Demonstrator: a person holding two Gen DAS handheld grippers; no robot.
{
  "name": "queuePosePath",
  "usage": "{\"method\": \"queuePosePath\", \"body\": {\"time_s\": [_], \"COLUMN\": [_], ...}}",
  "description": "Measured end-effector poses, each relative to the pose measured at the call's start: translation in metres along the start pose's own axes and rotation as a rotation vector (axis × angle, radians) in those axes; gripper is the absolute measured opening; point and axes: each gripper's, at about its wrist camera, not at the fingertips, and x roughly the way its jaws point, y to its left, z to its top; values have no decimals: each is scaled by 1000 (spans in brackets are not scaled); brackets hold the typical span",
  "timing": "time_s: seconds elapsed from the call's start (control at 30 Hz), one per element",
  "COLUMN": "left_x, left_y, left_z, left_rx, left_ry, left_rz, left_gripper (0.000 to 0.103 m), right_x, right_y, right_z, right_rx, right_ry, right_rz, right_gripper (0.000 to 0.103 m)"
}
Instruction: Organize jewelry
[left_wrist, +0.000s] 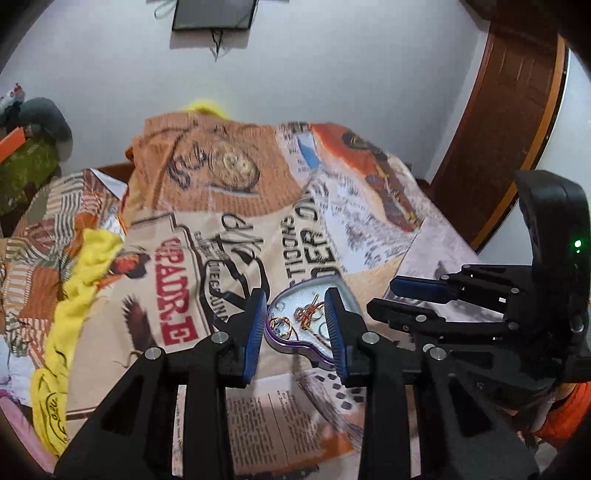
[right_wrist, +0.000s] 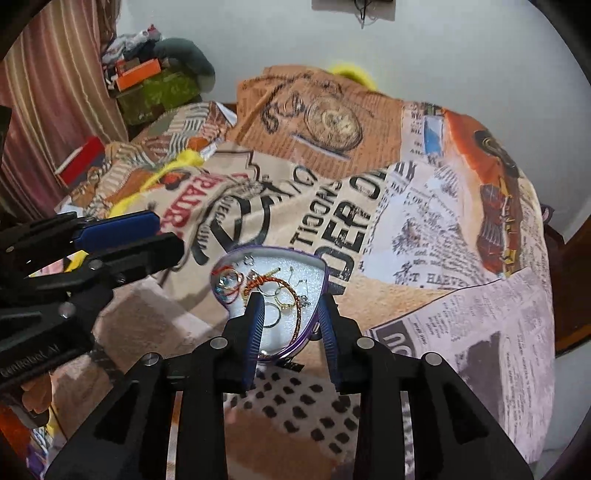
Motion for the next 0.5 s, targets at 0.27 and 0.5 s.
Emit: {"method": "queuePosePath", "body": {"time_s": [0.27,0.5], "left_x": [-87,-171], "left_y": [-27,-63], "left_z": [6,-2], "left_rx": [53,108], "left_ry": [-153,-356], "left_rz": [33,91], "left_gripper": [32,33], "right_x": [-82,-186], "right_y": [12,30], "right_z": [-1,-20], "right_rx": [-12,-14], "right_ry": [-159,-420], "right_rz": [-28,-48], "right_gripper": [27,27]}}
